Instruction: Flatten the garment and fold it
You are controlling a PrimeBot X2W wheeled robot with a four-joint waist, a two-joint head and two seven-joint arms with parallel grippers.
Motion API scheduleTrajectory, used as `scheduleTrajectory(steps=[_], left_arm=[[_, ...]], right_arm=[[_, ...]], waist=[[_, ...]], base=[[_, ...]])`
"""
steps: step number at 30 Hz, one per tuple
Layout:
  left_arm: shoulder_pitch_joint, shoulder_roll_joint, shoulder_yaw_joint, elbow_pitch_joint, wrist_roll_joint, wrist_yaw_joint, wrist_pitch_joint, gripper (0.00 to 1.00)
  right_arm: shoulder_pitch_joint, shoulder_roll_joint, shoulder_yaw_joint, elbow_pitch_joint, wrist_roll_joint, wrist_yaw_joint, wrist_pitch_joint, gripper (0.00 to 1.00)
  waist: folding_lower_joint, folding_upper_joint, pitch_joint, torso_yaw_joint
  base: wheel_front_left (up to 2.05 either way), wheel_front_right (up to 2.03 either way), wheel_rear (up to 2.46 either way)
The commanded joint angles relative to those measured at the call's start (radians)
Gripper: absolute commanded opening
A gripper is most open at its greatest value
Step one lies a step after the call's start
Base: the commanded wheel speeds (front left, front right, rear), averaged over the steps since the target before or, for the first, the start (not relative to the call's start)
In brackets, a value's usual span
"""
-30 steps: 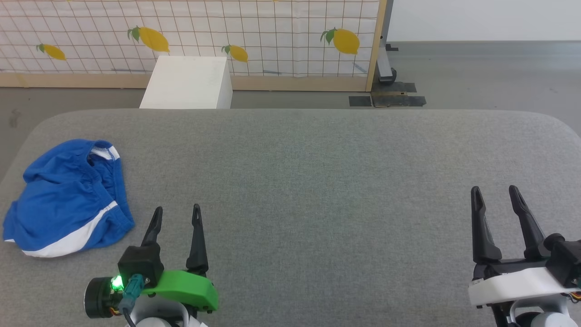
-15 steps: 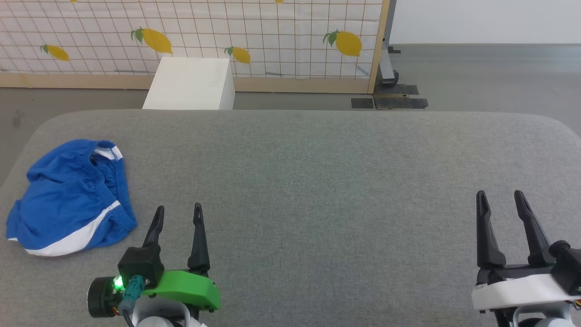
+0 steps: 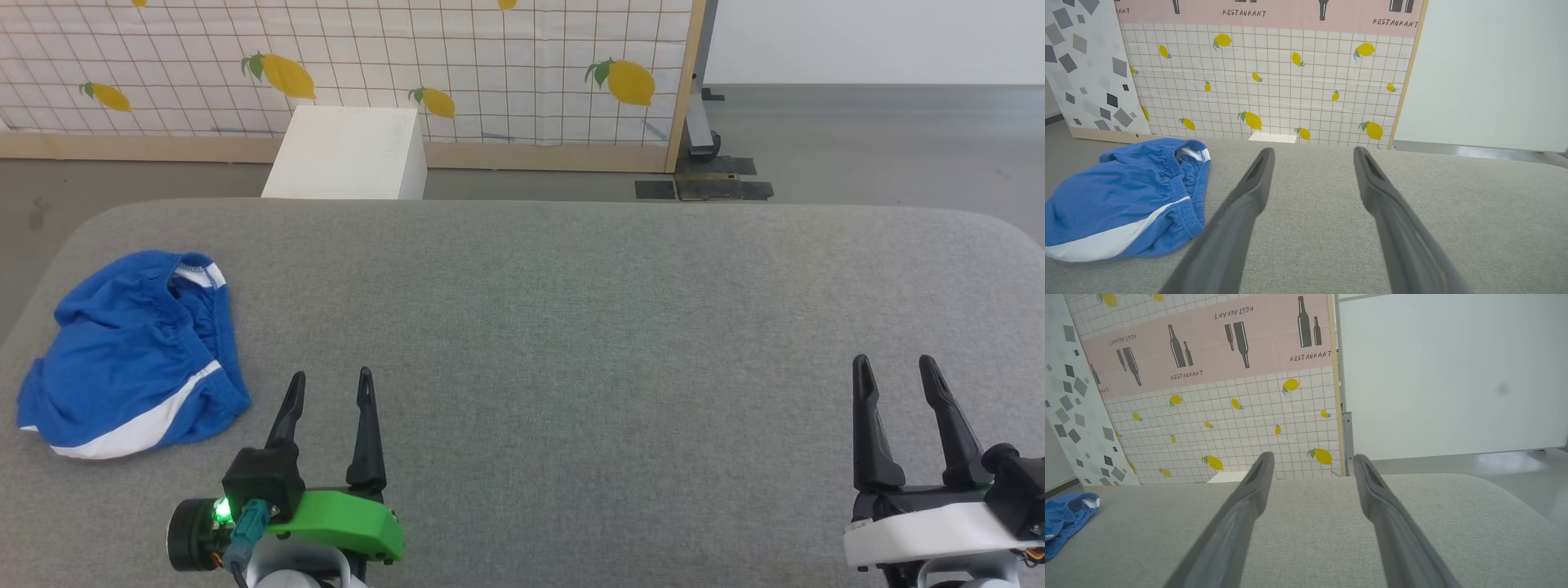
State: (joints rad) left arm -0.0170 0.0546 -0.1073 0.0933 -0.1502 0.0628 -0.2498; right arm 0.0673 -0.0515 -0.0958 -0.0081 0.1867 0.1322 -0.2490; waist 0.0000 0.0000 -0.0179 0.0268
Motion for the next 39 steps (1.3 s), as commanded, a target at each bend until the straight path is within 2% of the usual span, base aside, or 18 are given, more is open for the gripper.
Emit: scheduleTrajectory(steps=[1, 21, 39], left_arm=[[-0.015, -0.004, -0.003, 0.006, -0.005, 0.005, -0.012, 1.0], [-0.013, -0.004, -0.006, 0.038, 0.001, 0.002, -0.012, 1.0], [-0.017, -0.004, -0.002, 0.049, 0.006, 0.006, -0.012, 1.0]], right_arm=[[0.015, 0.001, 0.002, 0.005, 0.01, -0.002, -0.013, 1.0], [0.015, 0.001, 0.022, 0.063, -0.024, -0.002, -0.013, 1.0], [0.012, 0.001, 0.022, 0.057, -0.035, -0.002, -0.013, 1.0]], waist=[[0.0, 0.0, 0.0, 0.001], [0.0, 0.0, -0.004, 0.001], [0.0, 0.0, 0.001, 0.006]], base=[[0.0, 0.0, 0.0], [0.0, 0.0, 0.0], [0.0, 0.0, 0.0]])
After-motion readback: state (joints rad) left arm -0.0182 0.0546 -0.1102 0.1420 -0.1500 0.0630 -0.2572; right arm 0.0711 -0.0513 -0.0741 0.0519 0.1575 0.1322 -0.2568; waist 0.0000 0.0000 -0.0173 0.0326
